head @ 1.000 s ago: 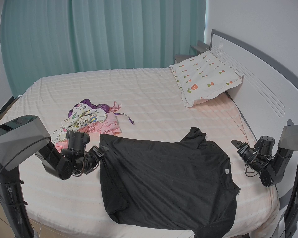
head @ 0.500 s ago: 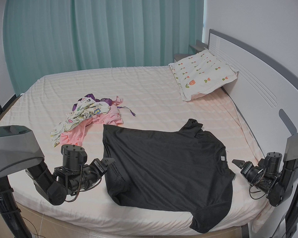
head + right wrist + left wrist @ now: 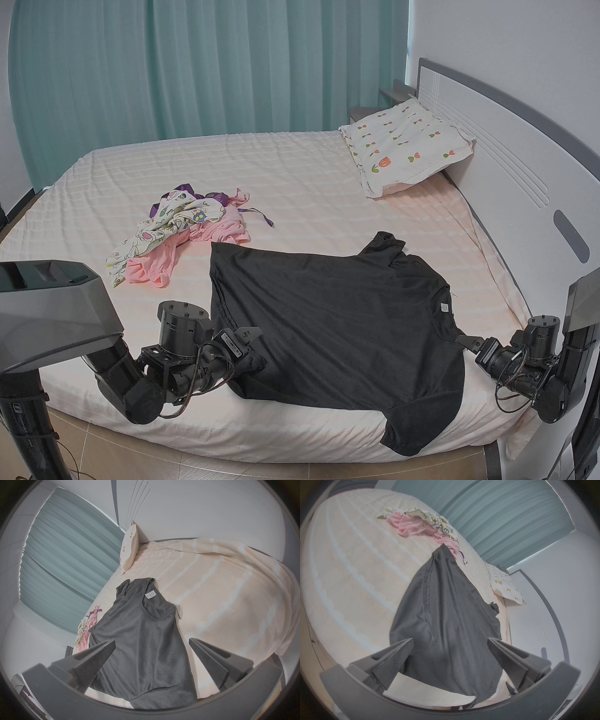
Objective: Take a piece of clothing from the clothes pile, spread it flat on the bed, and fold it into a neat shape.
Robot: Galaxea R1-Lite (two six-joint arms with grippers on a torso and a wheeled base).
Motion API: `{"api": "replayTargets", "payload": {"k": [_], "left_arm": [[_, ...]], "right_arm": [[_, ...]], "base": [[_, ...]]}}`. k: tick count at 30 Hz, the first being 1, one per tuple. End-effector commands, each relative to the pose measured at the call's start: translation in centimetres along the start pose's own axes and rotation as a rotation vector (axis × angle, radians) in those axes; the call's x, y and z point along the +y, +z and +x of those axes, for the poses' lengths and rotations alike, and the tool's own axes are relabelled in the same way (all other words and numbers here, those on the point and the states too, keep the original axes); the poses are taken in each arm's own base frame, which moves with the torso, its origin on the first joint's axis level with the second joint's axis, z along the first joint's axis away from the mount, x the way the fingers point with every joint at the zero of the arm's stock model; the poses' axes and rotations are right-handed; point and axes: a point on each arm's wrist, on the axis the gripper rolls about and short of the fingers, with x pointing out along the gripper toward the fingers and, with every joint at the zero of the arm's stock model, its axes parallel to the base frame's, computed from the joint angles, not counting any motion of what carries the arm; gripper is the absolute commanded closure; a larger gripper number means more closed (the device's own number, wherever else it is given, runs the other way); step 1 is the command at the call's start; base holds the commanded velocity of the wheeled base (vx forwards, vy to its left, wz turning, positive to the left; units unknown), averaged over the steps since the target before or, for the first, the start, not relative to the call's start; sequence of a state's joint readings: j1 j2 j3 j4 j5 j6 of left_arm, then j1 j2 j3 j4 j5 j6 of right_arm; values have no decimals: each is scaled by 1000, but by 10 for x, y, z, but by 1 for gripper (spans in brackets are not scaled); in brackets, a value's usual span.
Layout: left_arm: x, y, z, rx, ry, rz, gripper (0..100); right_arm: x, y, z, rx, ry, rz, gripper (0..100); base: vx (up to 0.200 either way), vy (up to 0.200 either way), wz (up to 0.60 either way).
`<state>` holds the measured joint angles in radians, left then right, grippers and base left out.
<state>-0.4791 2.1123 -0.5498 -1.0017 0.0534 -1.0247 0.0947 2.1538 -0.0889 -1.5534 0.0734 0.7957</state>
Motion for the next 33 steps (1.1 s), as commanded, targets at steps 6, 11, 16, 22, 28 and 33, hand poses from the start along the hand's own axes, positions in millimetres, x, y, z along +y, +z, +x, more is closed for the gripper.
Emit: {"api": "replayTargets", "payload": {"k": [6,11,16,22,28,33], "left_arm": [[-15,-8,13,28,-52,-158,0],[-14,-25,21,69,-39,-134,0],[-6,-32,36,76,-7,-122,0],[-6,-35,38,83,-2,-116,0],[3,-43,42,30,68,-4,0],[16,-32,44,-75,168,34,0]], "right_arm": [[2,-2,2,2,11,-9,0],[3,-2,3,5,13,-8,0],[3,-2,3,5,13,-8,0],[4,-4,3,6,15,-12,0],[2,-5,4,12,9,-10,0],[2,-5,3,12,9,-10,0]], "base": [[0,0,0],[0,0,0],[0,0,0],[0,0,0],[0,0,0],[0,0,0]]}}
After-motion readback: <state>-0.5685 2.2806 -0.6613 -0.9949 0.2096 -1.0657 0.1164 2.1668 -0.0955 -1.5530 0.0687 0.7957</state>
